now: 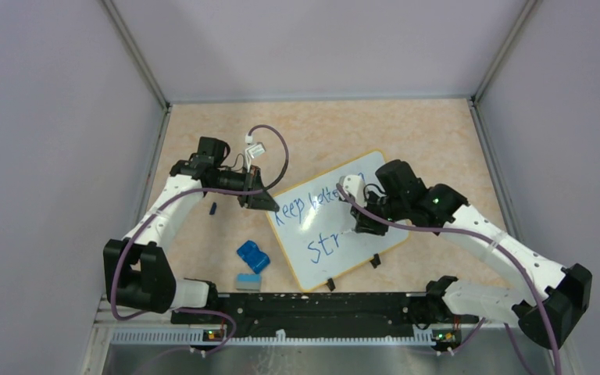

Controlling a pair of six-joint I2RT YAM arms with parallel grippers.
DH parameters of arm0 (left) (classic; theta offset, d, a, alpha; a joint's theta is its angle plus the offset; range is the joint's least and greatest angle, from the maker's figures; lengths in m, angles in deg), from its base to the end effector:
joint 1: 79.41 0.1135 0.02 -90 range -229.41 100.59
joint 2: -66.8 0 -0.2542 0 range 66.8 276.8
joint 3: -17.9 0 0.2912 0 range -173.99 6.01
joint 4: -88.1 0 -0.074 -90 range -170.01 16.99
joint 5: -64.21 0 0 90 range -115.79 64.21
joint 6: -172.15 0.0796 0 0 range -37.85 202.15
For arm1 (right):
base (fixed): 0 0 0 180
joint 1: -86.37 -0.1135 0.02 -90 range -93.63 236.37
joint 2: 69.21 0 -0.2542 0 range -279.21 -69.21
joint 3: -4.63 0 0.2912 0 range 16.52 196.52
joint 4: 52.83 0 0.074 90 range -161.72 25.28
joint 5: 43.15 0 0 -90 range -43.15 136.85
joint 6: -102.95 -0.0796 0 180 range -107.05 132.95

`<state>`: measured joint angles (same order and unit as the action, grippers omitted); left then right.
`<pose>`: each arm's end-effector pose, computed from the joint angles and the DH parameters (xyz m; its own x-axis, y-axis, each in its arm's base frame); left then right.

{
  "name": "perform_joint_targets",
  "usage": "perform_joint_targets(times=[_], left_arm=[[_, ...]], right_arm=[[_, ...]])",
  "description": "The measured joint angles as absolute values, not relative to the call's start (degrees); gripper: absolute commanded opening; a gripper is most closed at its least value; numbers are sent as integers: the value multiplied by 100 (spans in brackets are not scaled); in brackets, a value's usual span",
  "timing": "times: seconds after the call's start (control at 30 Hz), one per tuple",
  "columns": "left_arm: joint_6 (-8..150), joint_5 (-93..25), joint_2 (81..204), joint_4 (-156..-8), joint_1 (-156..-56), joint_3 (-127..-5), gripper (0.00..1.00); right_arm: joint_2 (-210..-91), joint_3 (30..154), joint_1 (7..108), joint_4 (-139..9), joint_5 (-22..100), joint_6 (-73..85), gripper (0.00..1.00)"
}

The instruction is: Write a sentence on the whiteboard

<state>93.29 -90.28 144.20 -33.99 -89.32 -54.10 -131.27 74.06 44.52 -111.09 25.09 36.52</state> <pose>0.2862 -0.1229 0.2374 -0.7721 0.2194 -0.5965 0.6346 0.3181 -0.7044 0.1911 0.2108 0.2606 -0.2123 -0.6887 -0.6932 -0.9587 0.2841 0.0114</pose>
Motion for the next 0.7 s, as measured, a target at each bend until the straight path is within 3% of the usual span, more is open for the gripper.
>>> perform_joint_targets(times=[0.7], left_arm=[[9329, -9011, 14418, -3399, -8932, -5410, 0]], right_arm=[[-13225, 7399, 4529, -10908, 3021, 3482, 0]])
